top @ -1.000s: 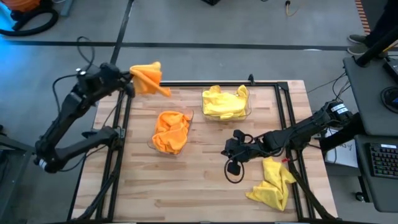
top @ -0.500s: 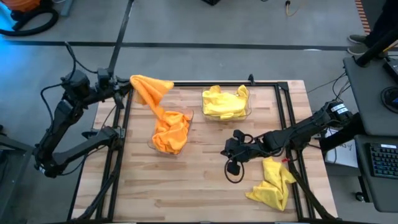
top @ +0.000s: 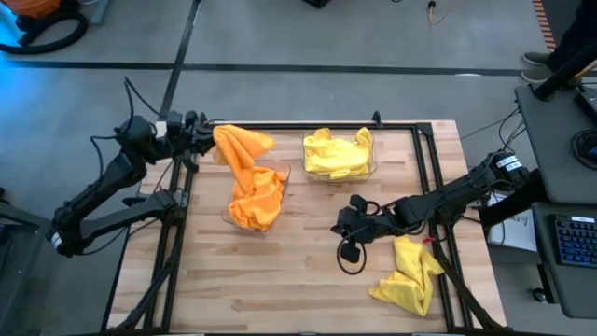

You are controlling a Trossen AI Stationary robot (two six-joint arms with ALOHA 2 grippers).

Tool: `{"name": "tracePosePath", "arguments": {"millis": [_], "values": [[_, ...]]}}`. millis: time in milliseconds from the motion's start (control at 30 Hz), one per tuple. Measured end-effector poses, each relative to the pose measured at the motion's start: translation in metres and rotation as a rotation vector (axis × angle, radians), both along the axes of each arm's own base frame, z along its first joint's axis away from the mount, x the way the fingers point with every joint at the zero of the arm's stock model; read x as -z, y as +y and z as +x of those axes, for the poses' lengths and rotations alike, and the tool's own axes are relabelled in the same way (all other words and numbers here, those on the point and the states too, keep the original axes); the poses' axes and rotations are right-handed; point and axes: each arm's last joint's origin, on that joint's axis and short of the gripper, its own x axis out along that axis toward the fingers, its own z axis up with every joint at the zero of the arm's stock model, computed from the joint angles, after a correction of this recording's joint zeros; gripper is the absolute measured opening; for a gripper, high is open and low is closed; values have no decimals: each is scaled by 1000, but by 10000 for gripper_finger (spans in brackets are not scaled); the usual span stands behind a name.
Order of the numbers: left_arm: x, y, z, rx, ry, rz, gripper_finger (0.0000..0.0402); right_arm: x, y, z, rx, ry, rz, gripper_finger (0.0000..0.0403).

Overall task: Sort microfiber towel by color & place in baskets
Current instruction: Put the orange microfiber towel into the left transparent bin

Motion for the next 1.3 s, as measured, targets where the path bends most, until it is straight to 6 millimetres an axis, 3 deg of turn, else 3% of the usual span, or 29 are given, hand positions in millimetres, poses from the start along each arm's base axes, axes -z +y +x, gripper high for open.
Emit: {"name": "tracePosePath", "arguments": {"millis": [500, 933, 1300], "values": [[52, 0, 26, -14, 16, -91, 0, 3, 0, -1, -1, 9, -4, 9], [78, -2, 45, 6, 60, -129, 0, 3, 0, -1, -1, 9, -4, 9], [89, 4, 64, -106, 114, -151, 0, 3, -1, -1, 2, 8, -8, 9]]}}
